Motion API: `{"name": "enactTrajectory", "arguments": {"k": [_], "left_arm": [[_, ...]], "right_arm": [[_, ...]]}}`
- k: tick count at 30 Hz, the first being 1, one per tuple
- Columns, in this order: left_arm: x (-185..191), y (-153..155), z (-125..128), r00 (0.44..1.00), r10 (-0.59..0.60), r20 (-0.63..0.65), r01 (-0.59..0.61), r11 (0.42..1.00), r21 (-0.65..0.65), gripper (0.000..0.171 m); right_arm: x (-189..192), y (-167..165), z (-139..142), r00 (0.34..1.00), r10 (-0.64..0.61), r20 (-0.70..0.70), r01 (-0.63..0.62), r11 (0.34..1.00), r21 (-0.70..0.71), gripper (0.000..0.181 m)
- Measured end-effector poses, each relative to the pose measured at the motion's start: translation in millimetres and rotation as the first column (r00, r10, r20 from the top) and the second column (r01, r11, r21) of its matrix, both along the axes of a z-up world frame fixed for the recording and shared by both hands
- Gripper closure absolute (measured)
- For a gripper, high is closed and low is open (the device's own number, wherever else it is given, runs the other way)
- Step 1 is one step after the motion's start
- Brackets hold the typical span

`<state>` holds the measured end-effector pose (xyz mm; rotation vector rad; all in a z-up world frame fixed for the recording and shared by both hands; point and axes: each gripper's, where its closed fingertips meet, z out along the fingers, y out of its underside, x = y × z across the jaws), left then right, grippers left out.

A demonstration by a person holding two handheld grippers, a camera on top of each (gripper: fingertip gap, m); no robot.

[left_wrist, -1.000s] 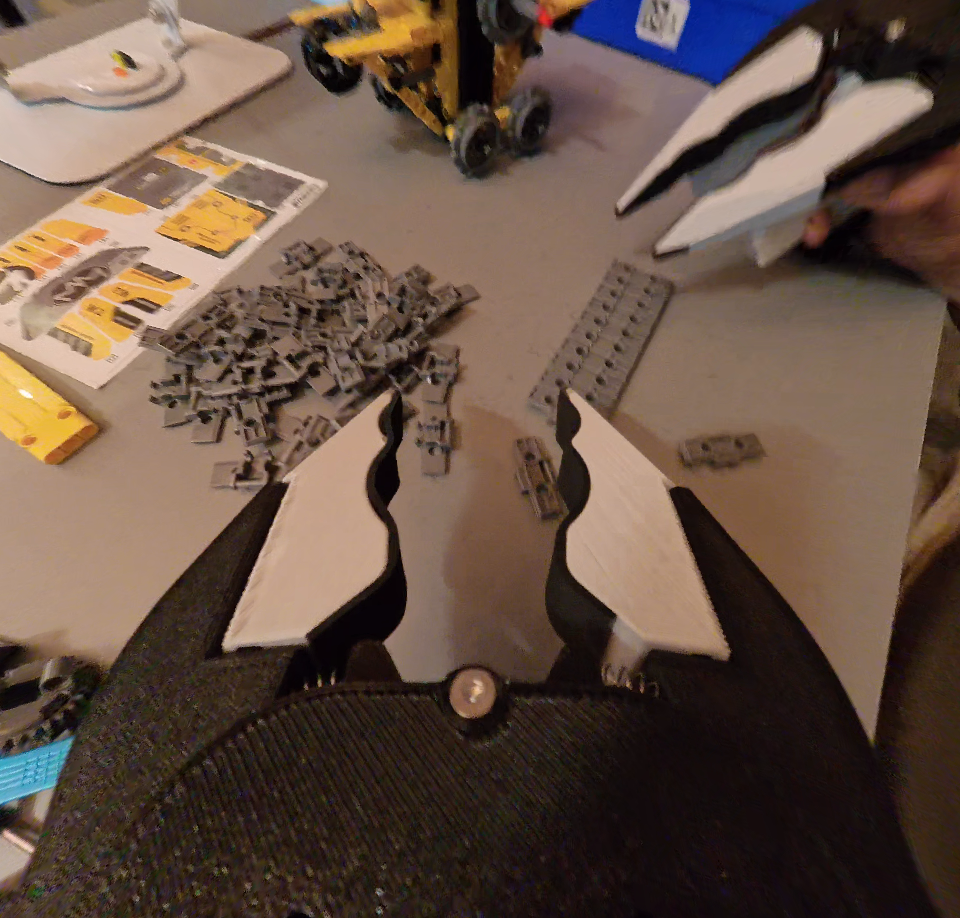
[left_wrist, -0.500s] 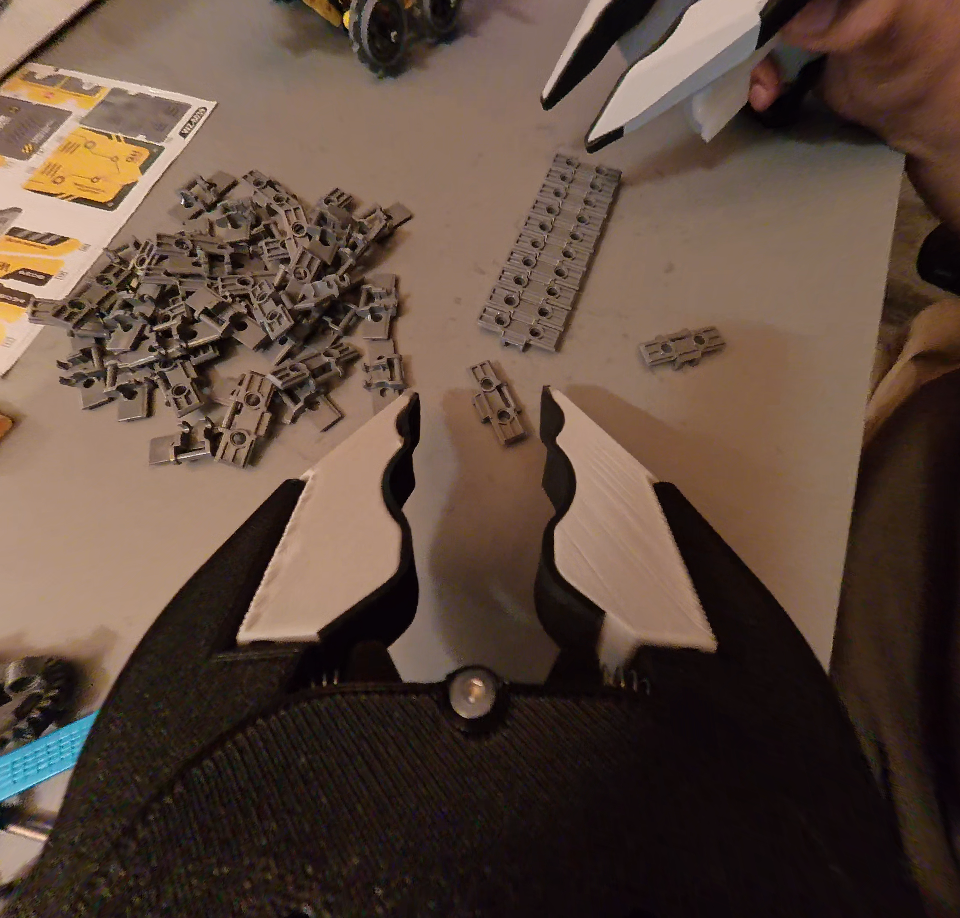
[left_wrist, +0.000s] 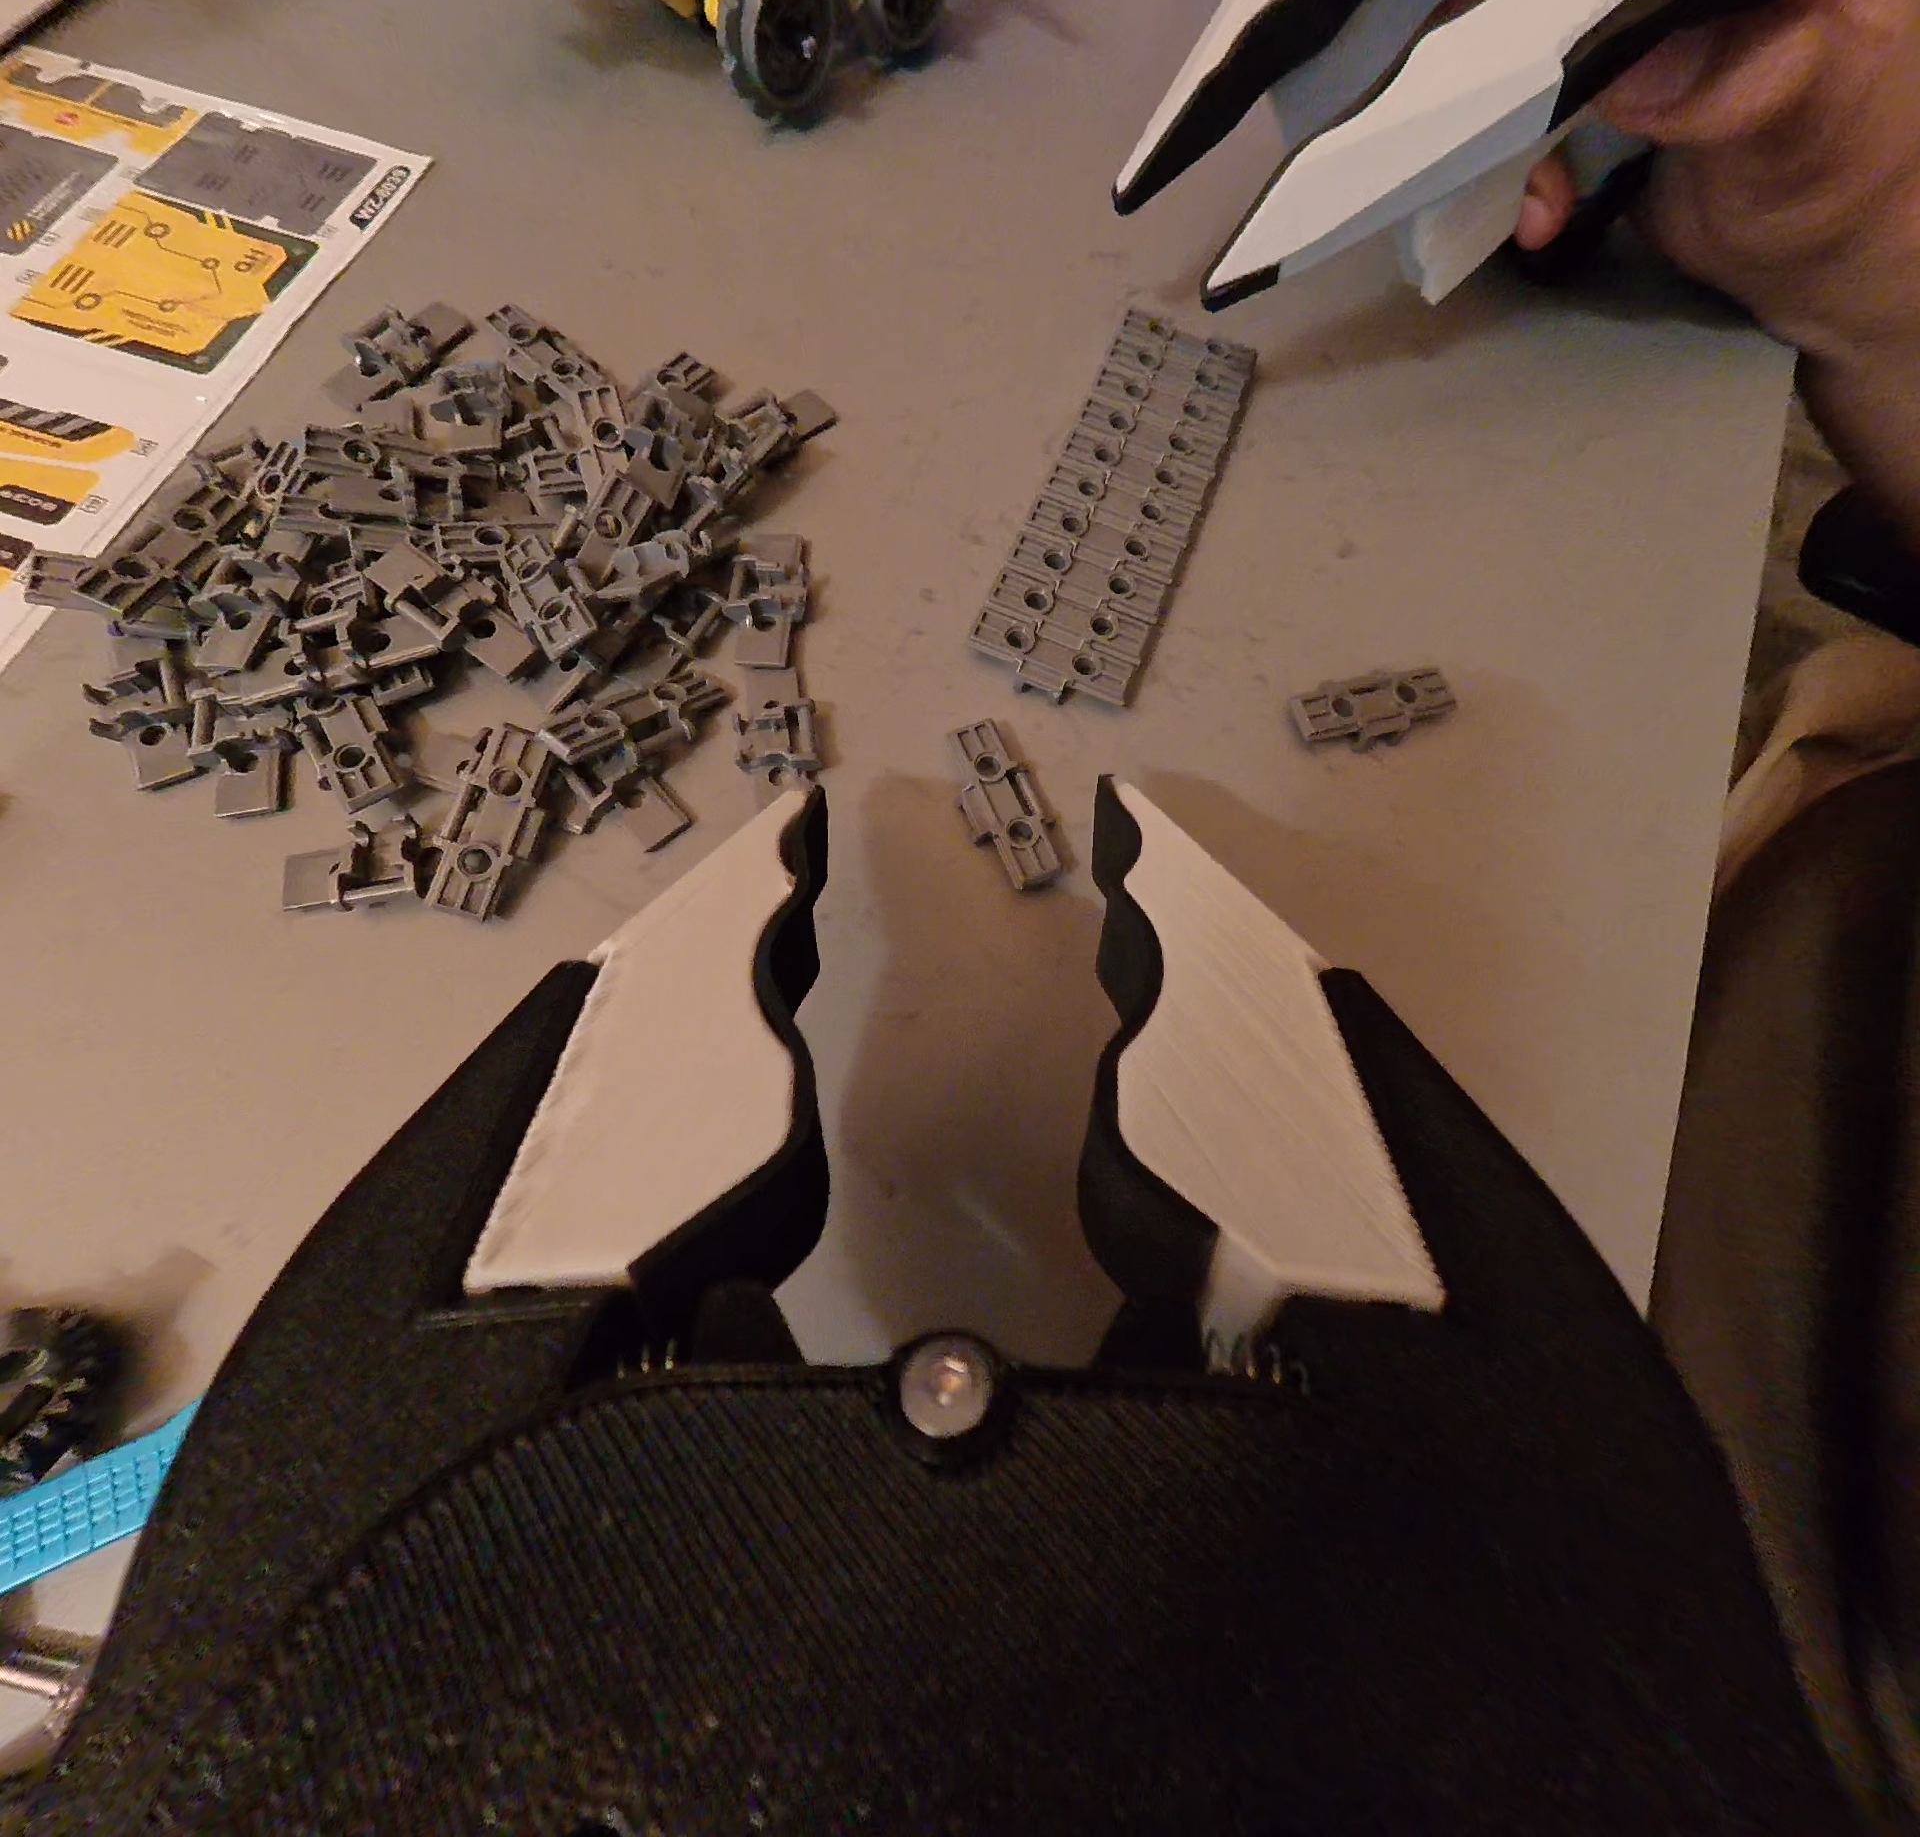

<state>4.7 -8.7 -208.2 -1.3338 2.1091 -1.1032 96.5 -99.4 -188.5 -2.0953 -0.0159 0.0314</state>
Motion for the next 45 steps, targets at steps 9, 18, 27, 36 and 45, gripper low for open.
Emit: {"name": "enactTrajectory", "arguments": {"k": [9, 18, 27, 36, 45], "left_arm": [[0.8, 1.4, -0.9, 1.000, 0.010, -0.006, -0.010, 1.000, -0.001, 0.119], [1.5, 2.5, -3.0, 1.000, 0.017, -0.027, -0.017, 1.000, -0.011, 0.117], [1.5, 3.0, -1.5, 1.000, 0.018, -0.025, -0.019, 0.999, -0.028, 0.117], [1.6, 2.8, -2.1, 0.999, 0.018, -0.027, -0.019, 1.000, -0.024, 0.116], [0.6, 3.3, 3.4, 1.000, 0.021, -0.008, -0.022, 0.998, -0.060, 0.112]], "right_arm": [[-0.1, 0.0, -0.1, 1.000, -0.001, 0.009, 0.001, 1.000, 0.000, 0.150], [-0.1, 0.1, -0.4, 1.000, -0.003, 0.016, 0.003, 1.000, -0.003, 0.150], [-0.1, 0.3, -0.7, 1.000, -0.004, 0.019, 0.004, 1.000, -0.006, 0.149], [-0.3, 0.2, -0.8, 1.000, -0.005, 0.024, 0.005, 1.000, -0.005, 0.149], [0.1, -0.1, -0.4, 1.000, -0.008, 0.025, 0.008, 1.000, -0.003, 0.149]]}}
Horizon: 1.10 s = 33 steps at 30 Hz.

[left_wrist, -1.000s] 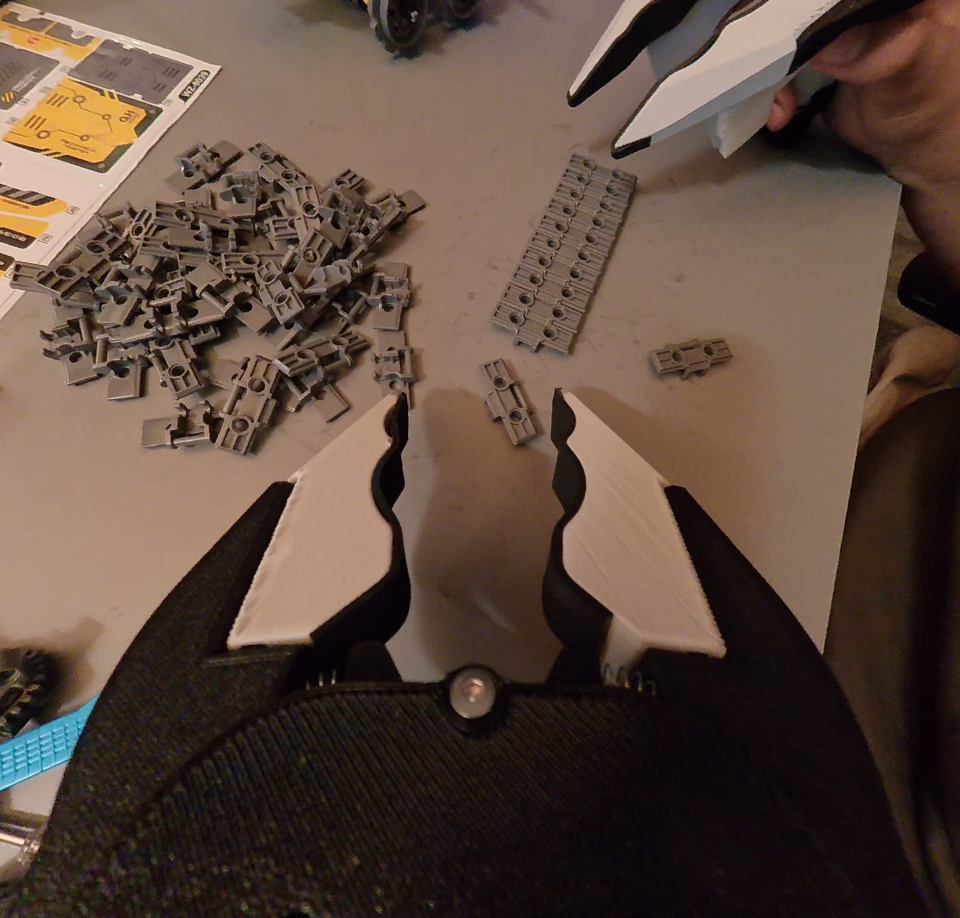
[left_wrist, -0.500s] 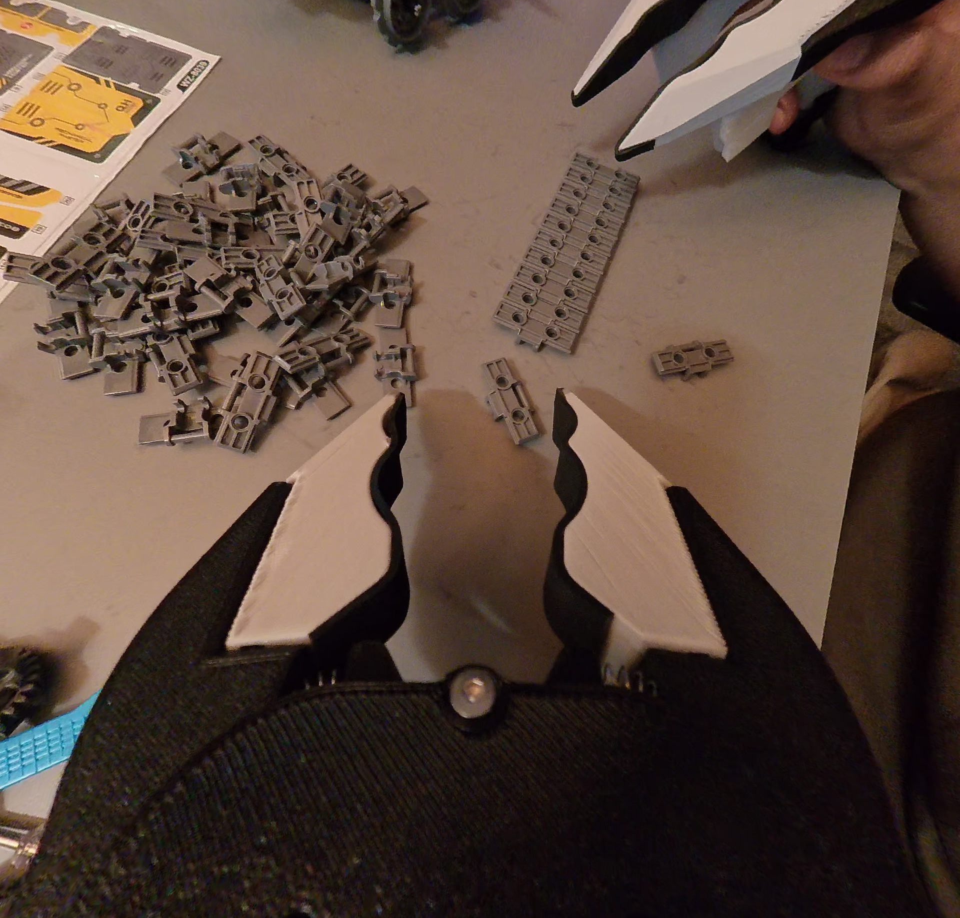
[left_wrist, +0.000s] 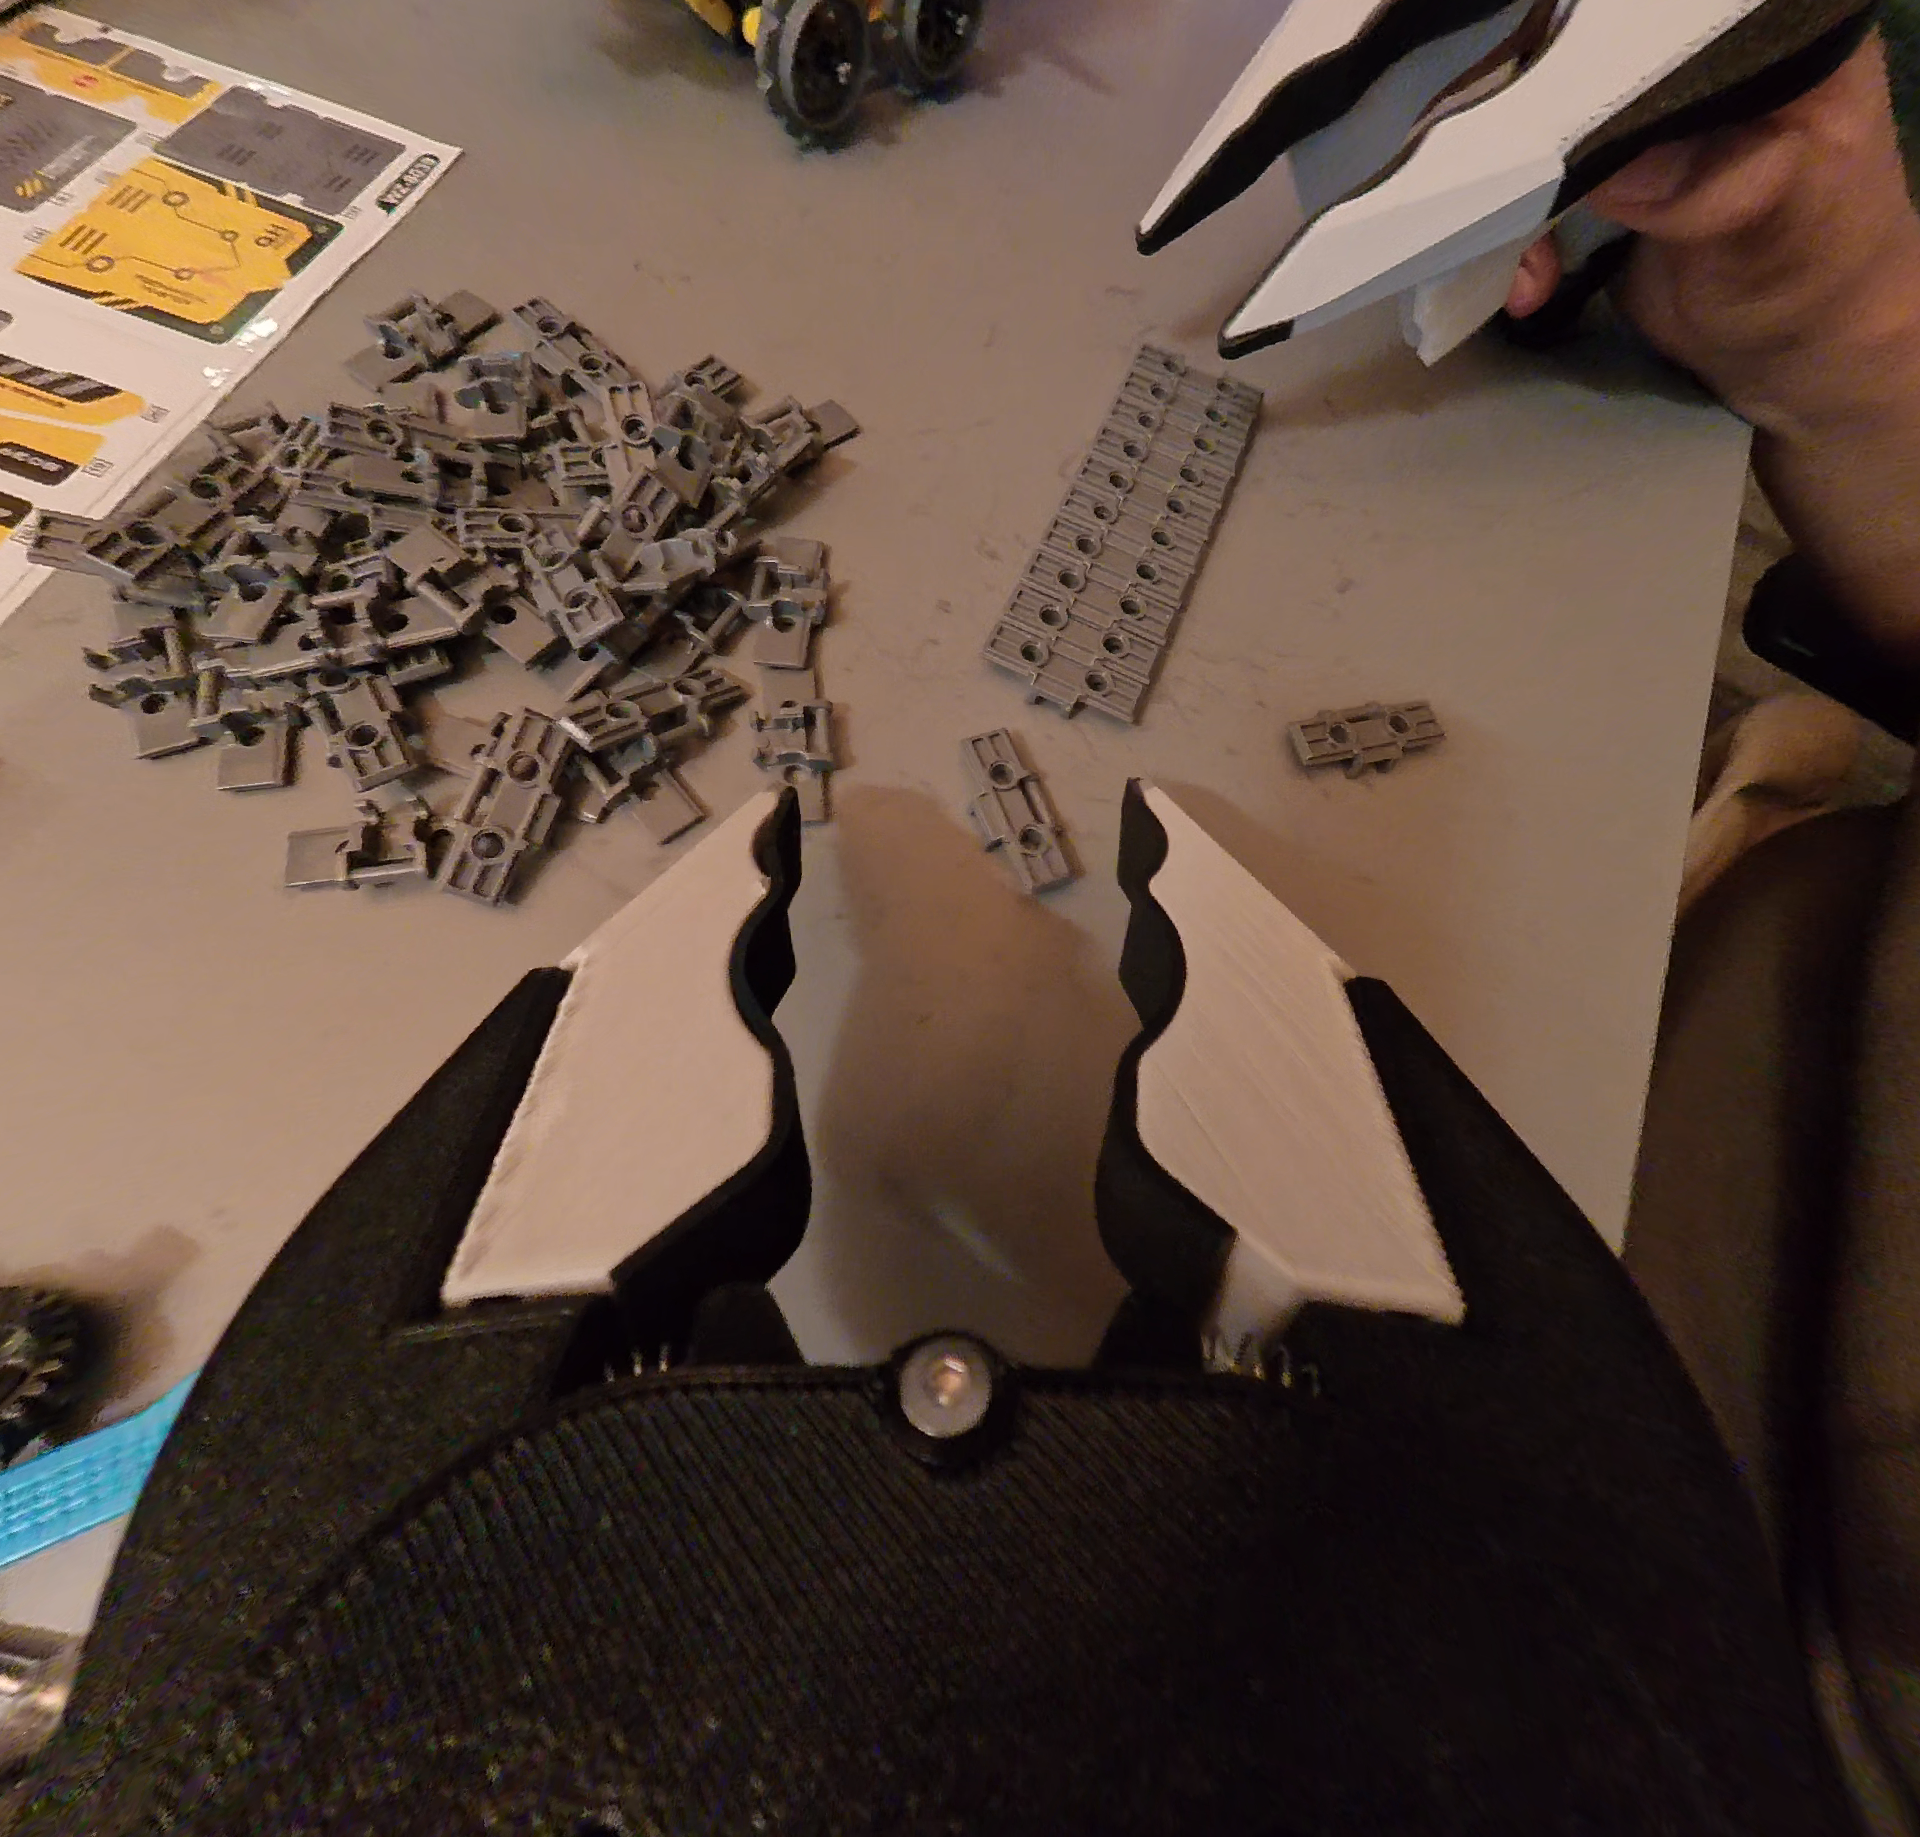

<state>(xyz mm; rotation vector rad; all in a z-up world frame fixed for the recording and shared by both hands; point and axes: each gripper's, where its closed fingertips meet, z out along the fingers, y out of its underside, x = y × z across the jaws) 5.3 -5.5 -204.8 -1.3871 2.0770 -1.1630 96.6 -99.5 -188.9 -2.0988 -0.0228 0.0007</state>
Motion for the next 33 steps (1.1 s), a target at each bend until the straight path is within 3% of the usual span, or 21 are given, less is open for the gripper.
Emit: {"name": "enactTrajectory", "arguments": {"k": [8, 14, 22, 29, 33], "left_arm": [[-22.2, -24.8, -16.5, 0.984, -0.128, -0.126, 0.132, 0.991, 0.024, 0.115], [-30.4, -54.6, -5.0, 0.960, -0.265, -0.092, 0.262, 0.964, -0.042, 0.120], [-6.4, -31.6, -5.0, 0.995, -0.090, -0.039, 0.091, 0.996, 0.023, 0.116], [3.6, -27.5, -1.9, 1.000, 0.008, -0.026, -0.007, 0.999, 0.053, 0.126], [5.4, -27.2, 2.3, 0.998, 0.061, -0.025, -0.060, 0.997, 0.037, 0.117]], "right_arm": [[0.5, 0.1, -0.6, 1.000, -0.001, -0.012, 0.001, 1.000, -0.003, 0.148], [1.5, 0.0, -0.5, 1.000, -0.006, -0.022, 0.006, 1.000, -0.002, 0.148], [1.3, 0.4, -1.7, 1.000, -0.004, -0.024, 0.004, 1.000, -0.009, 0.148], [1.9, 0.3, -1.3, 0.999, -0.006, -0.031, 0.006, 1.000, -0.008, 0.147], [3.0, 0.4, -1.5, 0.999, -0.011, -0.037, 0.011, 1.000, -0.009, 0.147]]}}
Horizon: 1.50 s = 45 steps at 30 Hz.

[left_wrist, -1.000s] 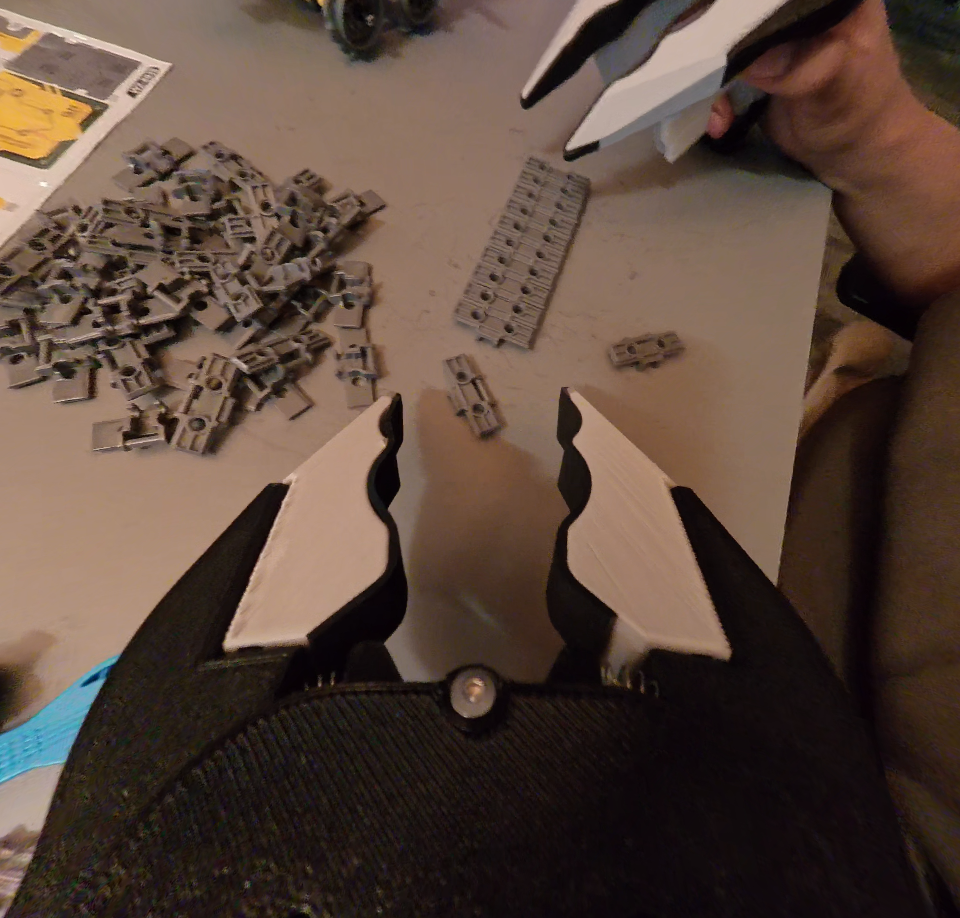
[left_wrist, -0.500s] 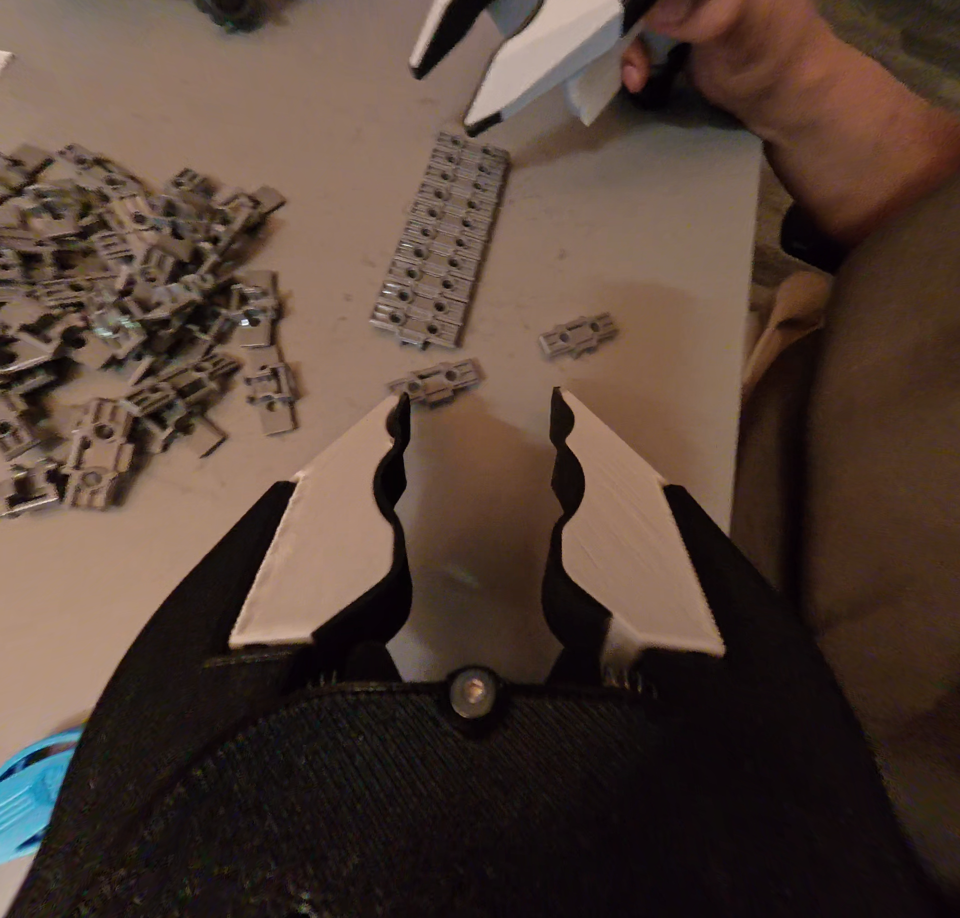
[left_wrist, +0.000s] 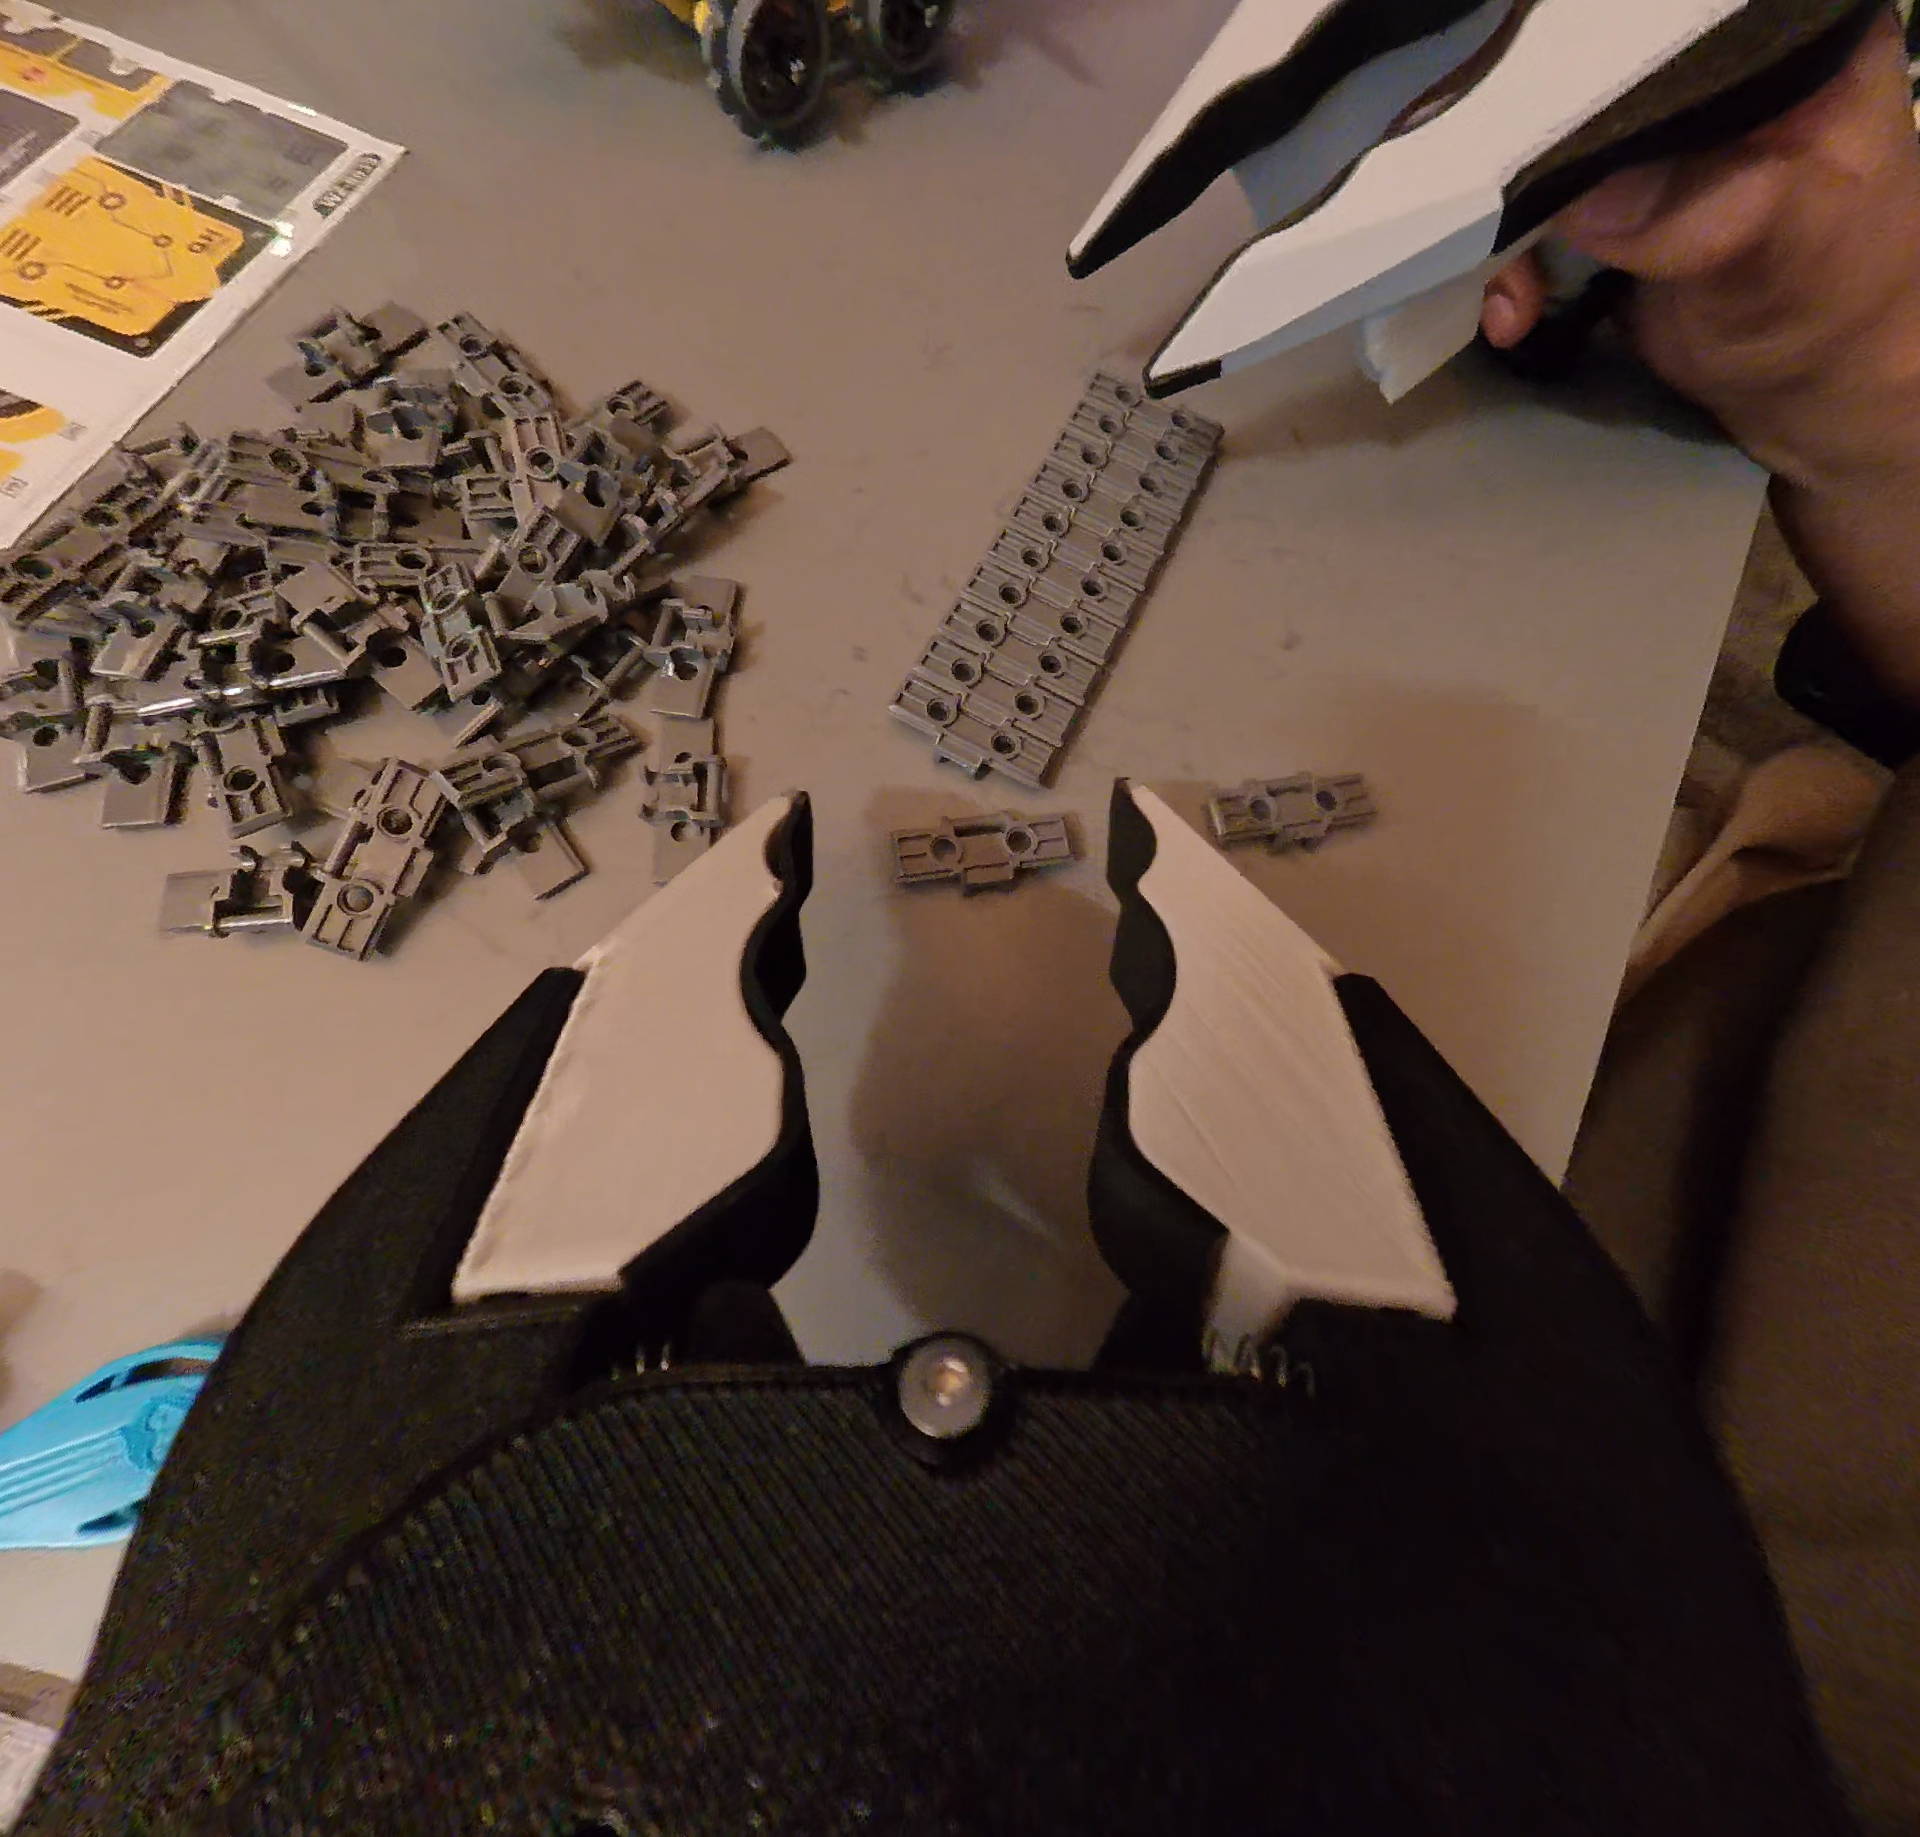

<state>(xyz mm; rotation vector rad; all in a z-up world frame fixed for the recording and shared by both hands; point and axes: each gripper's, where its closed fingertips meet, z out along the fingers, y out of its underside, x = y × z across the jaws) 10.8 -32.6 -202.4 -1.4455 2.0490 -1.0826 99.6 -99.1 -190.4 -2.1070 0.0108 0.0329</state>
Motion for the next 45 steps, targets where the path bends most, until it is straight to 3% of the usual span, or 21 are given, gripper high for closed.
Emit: {"name": "enactTrajectory", "arguments": {"k": [10, 14, 26, 32, 40, 45], "left_arm": [[-5.6, -4.9, -13.9, 0.996, 0.084, -0.015, -0.083, 0.995, 0.056, 0.122], [-4.6, -3.7, -17.9, 0.996, 0.085, -0.017, -0.082, 0.989, 0.119, 0.135], [-12.5, -20.0, -4.5, 1.000, 0.007, 0.025, -0.010, 0.995, 0.102, 0.136], [-15.6, -31.9, -10.9, 0.998, -0.051, -0.025, 0.052, 0.998, 0.040, 0.136], [-16.8, -30.2, -5.7, 0.997, -0.070, -0.036, 0.069, 0.997, -0.017, 0.127], [-5.5, -15.5, 0.5, 0.998, -0.055, -0.042, 0.056, 0.998, 0.023, 0.125]], "right_arm": [[1.1, 0.3, -0.9, 1.000, -0.005, -0.004, 0.005, 1.000, -0.006, 0.146], [1.6, 0.3, -0.7, 1.000, -0.010, 0.001, 0.010, 1.000, -0.004, 0.146], [1.8, 0.4, 0.3, 1.000, -0.011, 0.000, 0.011, 1.000, 0.002, 0.146], [1.7, -0.1, 1.9, 1.000, -0.010, 0.000, 0.010, 1.000, 0.011, 0.146], [4.5, -17.7, 36.6, 0.998, 0.048, -0.049, -0.037, 0.978, 0.207, 0.141], [11.3, -28.7, 23.0, 0.995, 0.101, -0.023, -0.098, 0.989, 0.113, 0.134]]}}
